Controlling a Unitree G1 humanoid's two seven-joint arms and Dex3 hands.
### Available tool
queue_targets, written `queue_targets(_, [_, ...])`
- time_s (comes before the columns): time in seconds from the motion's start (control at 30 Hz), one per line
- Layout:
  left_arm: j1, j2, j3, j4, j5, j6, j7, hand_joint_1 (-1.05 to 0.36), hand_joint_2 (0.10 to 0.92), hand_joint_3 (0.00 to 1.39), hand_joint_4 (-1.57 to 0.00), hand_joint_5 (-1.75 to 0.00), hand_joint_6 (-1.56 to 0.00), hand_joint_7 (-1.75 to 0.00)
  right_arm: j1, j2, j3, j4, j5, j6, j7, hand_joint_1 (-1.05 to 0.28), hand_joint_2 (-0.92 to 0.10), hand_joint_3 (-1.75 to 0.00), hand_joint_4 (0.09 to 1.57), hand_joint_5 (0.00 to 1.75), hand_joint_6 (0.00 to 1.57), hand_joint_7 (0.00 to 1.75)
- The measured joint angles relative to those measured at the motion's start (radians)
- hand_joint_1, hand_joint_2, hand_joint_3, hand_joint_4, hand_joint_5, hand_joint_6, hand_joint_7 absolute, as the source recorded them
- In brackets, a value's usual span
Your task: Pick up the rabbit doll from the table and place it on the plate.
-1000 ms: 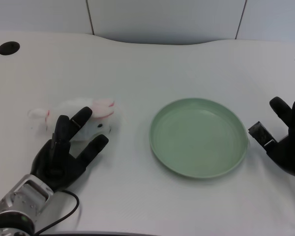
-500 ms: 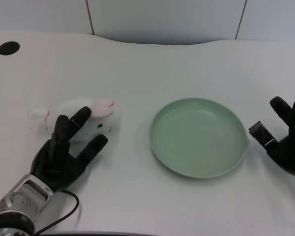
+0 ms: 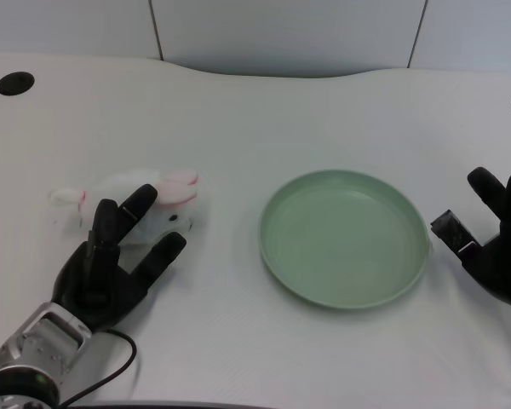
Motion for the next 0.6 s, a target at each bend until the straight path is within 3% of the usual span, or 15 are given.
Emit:
queue_targets(0.27, [0.021, -0.006, -0.024, -0.051, 0.019, -0.064, -0.004, -0.63, 0.921, 0.36, -0.35, -1.5, -0.57, -0.71, 0.0, 0.0, 0.0, -0.006, 0.0, 0.005, -0.001, -0.65, -0.92, -0.32, 0.59, 1.75, 0.51, 1.74])
queue_targets(0.37, [0.07, -0.032, -0.059, -0.148, 0.03, -0.129, -0.012, -0.62, 0.921, 0.35, -0.37, -1.46, -0.57, -0.7, 0.0, 0.001, 0.0, -0.006, 0.0, 0.009, 0.0, -0.64, -0.92, -0.33, 0.59, 1.75, 0.51, 1.75])
queue_targets(0.57, [0.183, -0.065, -0.155, -0.433, 0.057, -0.125, -0.001, -0.58, 0.921, 0.29, -0.4, -1.39, -0.58, -0.71, 0.0, 0.001, -0.001, -0.006, 0.001, 0.013, -0.002, -0.64, -0.92, -0.35, 0.6, 1.75, 0.53, 1.73])
queue_targets(0.6, [0.196, -0.065, -0.166, -0.474, 0.059, -0.123, 0.004, -0.56, 0.921, 0.22, -0.44, -1.32, -0.62, -0.67, -0.001, 0.002, -0.001, -0.006, 0.001, 0.013, -0.002, -0.64, -0.92, -0.35, 0.6, 1.75, 0.53, 1.73])
